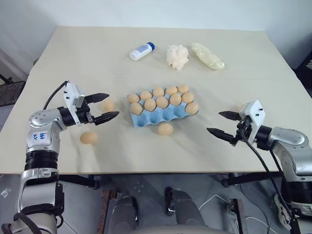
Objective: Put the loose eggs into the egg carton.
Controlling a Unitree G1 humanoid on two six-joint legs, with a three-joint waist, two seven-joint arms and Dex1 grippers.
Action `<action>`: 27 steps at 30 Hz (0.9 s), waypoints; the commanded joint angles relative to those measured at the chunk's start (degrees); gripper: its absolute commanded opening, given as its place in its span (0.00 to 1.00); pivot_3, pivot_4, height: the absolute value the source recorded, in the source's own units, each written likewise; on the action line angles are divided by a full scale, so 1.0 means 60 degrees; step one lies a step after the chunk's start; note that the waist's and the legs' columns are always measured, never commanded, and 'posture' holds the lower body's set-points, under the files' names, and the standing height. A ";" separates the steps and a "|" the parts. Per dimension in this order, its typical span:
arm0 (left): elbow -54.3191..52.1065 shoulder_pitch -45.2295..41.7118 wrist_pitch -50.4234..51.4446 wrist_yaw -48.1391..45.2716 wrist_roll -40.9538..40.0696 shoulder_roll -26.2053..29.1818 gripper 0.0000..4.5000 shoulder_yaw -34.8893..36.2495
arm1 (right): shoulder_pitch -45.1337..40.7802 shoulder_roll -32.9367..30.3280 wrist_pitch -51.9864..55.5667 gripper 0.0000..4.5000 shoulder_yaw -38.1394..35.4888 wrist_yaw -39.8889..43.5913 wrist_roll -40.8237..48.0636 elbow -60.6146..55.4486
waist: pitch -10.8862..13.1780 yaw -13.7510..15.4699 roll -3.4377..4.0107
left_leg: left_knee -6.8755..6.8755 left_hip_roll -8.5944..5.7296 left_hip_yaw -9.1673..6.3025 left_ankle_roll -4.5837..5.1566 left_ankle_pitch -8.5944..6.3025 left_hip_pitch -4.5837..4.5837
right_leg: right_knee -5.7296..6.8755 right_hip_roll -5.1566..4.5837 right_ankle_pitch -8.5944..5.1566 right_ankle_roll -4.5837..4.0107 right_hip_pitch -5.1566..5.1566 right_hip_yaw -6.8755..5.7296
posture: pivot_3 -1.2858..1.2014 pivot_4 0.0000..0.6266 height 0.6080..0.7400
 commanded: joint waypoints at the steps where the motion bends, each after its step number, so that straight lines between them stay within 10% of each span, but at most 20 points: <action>1: -0.0040 -0.0077 -0.0237 -0.0047 0.0038 0.0132 1.00 0.0036 | -0.0181 -0.0174 -0.0053 0.99 -0.0374 -0.0087 0.0033 0.0044 | 0.0000 -0.0002 0.0000 | 0.0000 0.0000 0.0000 0.0000 0.0000 0.0000 | 0.0000 0.0000 0.0000 0.0000 0.0000 0.0000 | 0.52 0.24 1.00; 13: -0.0231 -0.0291 -0.0307 0.0267 0.0092 -0.0009 1.00 -0.0055 | 0.0030 -0.0116 0.1079 0.99 -0.0897 -0.1371 0.0283 -0.1011 | 0.0001 0.0005 0.0002 | -0.0001 0.0000 -0.0001 0.0000 0.0000 -0.0001 | 0.0000 -0.0001 0.0000 0.0000 -0.0001 0.0000 | 0.52 0.24 1.00; 27: 0.0158 -0.0536 -0.0327 -0.1141 -0.0464 -0.0253 1.00 -0.0022 | 0.1968 0.1501 0.3883 0.99 -0.4366 -0.5404 0.1346 -0.4684 | 0.0001 0.0003 0.0003 | -0.0013 -0.0002 -0.0015 0.0002 0.0000 -0.0003 | -0.0015 -0.0001 -0.0001 -0.0001 0.0003 -0.0001 | 0.52 0.24 1.00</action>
